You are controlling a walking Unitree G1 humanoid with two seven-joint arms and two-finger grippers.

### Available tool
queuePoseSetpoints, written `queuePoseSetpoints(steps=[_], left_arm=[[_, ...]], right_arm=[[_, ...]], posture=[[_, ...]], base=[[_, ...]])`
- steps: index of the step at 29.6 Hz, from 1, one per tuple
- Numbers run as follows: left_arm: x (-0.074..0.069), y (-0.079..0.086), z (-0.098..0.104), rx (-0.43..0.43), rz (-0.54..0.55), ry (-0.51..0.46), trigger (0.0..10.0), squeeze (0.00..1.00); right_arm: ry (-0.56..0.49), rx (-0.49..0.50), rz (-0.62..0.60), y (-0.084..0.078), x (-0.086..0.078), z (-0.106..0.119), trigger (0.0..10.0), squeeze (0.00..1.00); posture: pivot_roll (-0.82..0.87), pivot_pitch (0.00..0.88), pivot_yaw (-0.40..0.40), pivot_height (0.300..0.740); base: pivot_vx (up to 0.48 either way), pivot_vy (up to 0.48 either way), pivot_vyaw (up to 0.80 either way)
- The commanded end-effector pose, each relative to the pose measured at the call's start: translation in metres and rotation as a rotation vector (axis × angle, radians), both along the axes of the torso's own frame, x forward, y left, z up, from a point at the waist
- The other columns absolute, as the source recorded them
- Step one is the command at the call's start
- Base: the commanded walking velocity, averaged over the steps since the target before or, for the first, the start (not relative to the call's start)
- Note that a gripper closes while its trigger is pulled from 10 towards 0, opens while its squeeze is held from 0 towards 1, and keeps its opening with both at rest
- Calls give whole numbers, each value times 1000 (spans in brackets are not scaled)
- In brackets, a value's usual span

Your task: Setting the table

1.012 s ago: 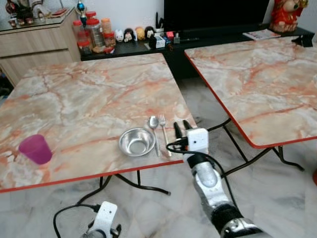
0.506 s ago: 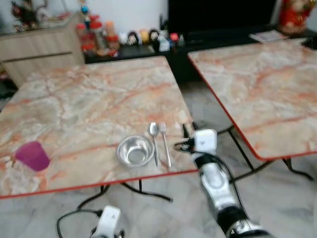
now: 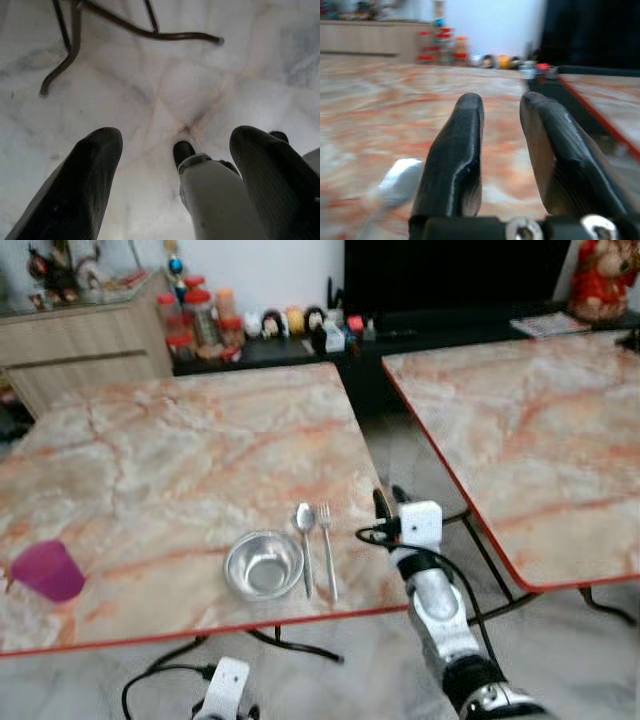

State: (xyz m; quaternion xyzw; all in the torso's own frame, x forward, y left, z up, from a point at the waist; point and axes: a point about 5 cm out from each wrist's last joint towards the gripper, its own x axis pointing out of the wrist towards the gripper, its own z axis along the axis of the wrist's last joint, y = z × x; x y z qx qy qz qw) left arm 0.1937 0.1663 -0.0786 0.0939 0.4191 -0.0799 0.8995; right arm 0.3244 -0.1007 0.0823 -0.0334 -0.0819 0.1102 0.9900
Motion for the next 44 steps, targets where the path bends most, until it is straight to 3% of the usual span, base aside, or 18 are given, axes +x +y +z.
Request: queuePoseSetpoints(steps=[1,22,44], left_arm=[[-4,8,-1,11,25,9,10000,0],[-4,8,-2,11,21,14,10000,0],[-3,10,-1,19,13,7,10000,0]], right_arm=[[-5,7,25,10,1,3,10000,0],[14,15,9,7,1,1,10000,0],[14,41,0,8,2,2,10000,0]], posture=[[68,0,26,740],[67,0,31,740],[71,0,40,740]], base=[[0,0,0],[0,0,0],[0,441,0]])
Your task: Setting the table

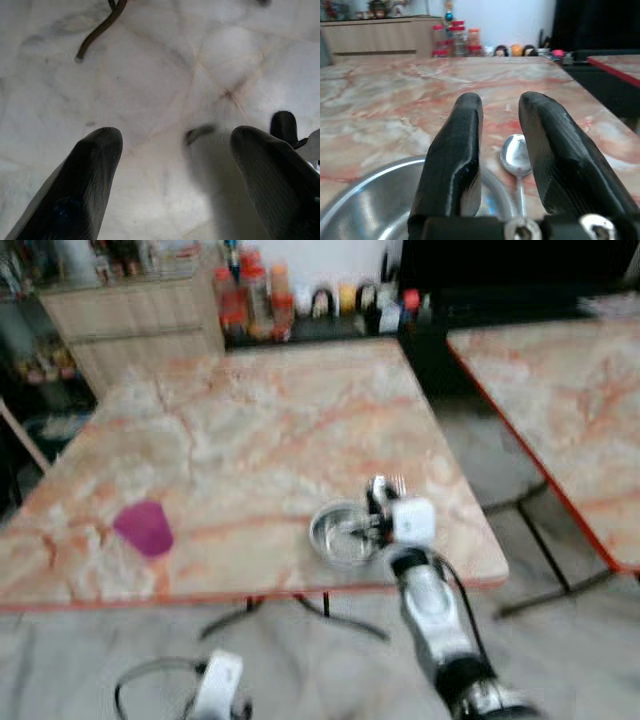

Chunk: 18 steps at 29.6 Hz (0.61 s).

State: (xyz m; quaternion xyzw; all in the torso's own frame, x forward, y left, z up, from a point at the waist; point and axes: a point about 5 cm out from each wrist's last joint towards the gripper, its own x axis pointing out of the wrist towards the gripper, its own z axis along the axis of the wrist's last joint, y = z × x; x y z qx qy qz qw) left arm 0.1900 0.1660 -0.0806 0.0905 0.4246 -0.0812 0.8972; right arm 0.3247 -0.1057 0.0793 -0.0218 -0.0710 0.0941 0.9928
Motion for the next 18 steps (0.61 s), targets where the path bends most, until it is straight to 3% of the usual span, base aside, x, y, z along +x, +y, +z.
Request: queuePoseSetpoints(steps=[1,18], left_arm=[[1,10,1,26,9,-8,10000,0],[1,9,1,27,-7,-11,10000,0]], right_arm=[[-10,18,31,13,1,5,10000,0],[-14,20,16,10,0,4,10000,0]], posture=[[71,0,40,740],[65,0,42,740]], base=[[0,0,0],[0,0,0]])
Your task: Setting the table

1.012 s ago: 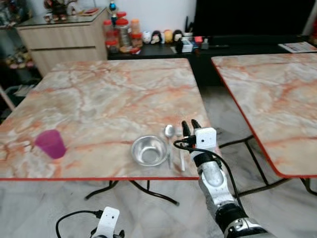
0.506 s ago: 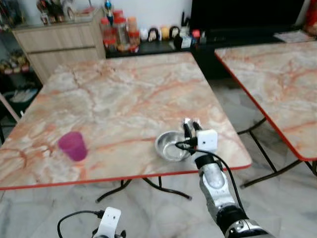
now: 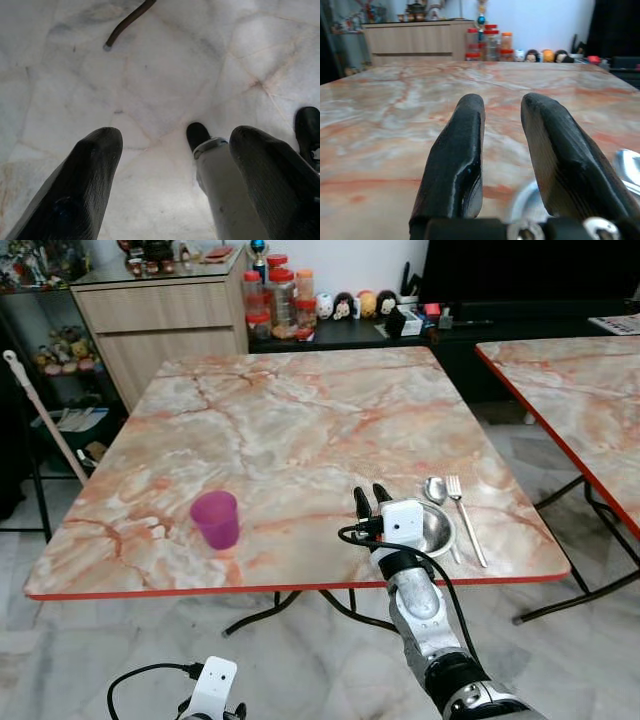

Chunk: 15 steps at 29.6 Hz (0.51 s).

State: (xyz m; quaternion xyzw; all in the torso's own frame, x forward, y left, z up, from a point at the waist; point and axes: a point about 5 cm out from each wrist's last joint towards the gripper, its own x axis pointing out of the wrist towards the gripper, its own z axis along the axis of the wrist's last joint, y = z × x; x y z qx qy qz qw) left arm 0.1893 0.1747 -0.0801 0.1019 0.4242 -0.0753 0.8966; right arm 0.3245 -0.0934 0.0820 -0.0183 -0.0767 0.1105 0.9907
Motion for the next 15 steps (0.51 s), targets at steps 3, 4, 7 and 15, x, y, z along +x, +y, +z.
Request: queuePoseSetpoints(steps=[3,4,7,15], left_arm=[[1,0,1,6,-18,-4,10000,0],[1,-1,0,6,-21,-4,10000,0],[0,-1,0,6,-24,-2,10000,0],[-1,-1,0,0,-22,2,10000,0]], right_arm=[[0,18,-21,-3,1,1,10000,0],[1,20,-23,-3,1,1,10000,0],[8,40,-45,-7,1,1,10000,0],[0,90,-108,-28,0,3,10000,1000]], posture=[[64,0,43,740],[63,0,43,740],[62,0,44,740],[51,0,48,740]], base=[[0,0,0],[0,0,0],[0,0,0],[0,0,0]])
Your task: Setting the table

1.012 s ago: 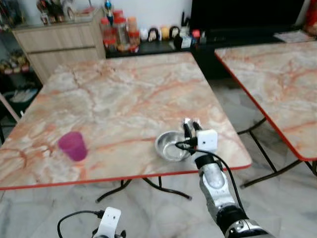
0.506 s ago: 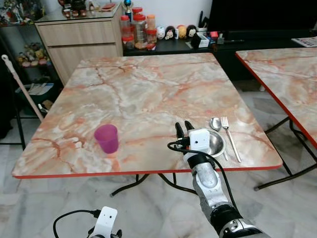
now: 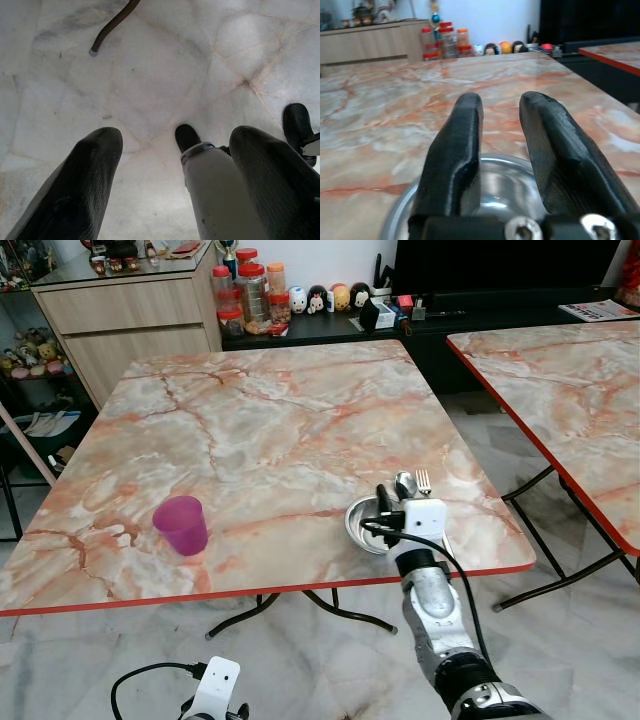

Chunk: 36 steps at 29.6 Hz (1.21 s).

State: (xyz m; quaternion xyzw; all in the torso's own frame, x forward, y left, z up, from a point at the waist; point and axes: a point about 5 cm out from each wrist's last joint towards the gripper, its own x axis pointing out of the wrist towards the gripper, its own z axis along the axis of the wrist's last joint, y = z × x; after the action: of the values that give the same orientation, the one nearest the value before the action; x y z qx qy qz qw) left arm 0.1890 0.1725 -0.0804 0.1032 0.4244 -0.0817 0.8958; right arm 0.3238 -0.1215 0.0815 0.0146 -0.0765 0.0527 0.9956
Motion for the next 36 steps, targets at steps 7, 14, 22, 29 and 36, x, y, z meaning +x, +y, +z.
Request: queuePoseSetpoints(steps=[7,14,22,29,36], left_arm=[[-1,0,0,-5,-5,2,10000,0],[-1,0,0,-10,-5,4,10000,0],[0,-1,0,-12,-8,4,10000,0],[0,-2,0,-14,-8,5,10000,0],[0,-2,0,-11,-9,4,10000,0]], right_arm=[[-17,57,-23,-8,-3,6,10000,1000],[-1,143,-55,-16,-2,12,10000,1000],[85,172,-75,-17,-1,3,10000,1000],[155,234,-57,-12,3,-1,10000,0],[186,234,-81,-12,3,-3,10000,0]], posture=[[48,0,47,740],[40,0,49,740],[45,0,46,740],[49,0,44,740],[51,0,43,740]], base=[[0,0,0],[0,0,0],[0,0,0],[0,0,0],[0,0,0]])
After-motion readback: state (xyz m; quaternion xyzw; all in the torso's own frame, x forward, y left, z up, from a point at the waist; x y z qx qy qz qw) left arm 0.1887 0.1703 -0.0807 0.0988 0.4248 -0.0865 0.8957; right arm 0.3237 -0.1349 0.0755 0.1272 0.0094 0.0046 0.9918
